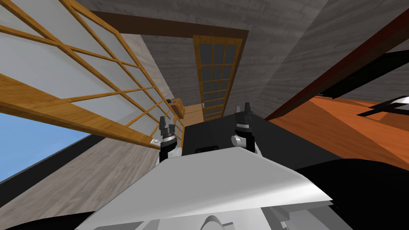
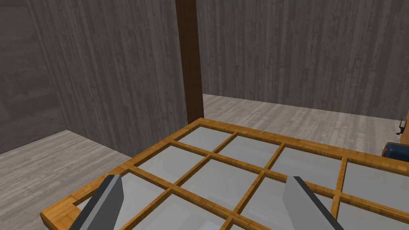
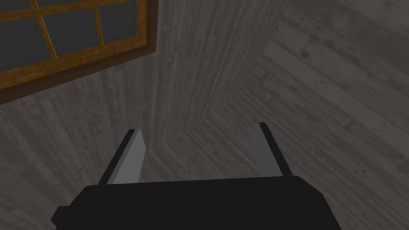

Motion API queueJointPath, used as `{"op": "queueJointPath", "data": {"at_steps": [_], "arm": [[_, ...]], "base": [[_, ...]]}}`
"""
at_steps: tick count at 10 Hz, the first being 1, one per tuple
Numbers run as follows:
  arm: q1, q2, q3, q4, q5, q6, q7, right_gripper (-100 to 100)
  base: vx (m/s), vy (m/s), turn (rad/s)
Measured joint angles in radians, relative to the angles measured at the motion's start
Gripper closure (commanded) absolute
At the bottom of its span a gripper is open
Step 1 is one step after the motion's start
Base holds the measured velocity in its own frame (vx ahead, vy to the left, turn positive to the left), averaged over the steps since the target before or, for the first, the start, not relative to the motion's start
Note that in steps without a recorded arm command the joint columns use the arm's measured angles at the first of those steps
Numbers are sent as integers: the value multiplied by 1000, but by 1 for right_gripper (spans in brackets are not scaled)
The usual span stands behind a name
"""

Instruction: Pull the door open

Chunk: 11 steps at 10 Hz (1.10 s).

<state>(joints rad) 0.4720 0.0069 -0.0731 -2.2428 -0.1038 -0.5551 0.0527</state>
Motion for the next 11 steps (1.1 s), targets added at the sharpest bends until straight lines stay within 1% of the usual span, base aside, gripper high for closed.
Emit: {"op": "queueJointPath", "data": {"at_steps": [1, 3, 4, 6, 8, 9, 11], "arm": [[-12, -7, -2, 18, 1, 3, 17, -100], [-17, -18, 2, 56, 3, -9, 51, -100], [-25, -25, 2, 80, 4, -15, 71, -100], [-29, -33, 7, 109, 7, -19, 109, -100], [-41, -44, 5, 149, 7, -30, 142, -100], [-43, -46, 8, 160, 9, -31, 159, -100], [-55, -51, 11, 192, 12, -33, 194, -100]], "base": [[116, 31, 32], [110, 25, 24], [94, 18, 28], [106, 21, 29], [78, 12, 20], [82, 18, 26], [84, 14, 25]]}}
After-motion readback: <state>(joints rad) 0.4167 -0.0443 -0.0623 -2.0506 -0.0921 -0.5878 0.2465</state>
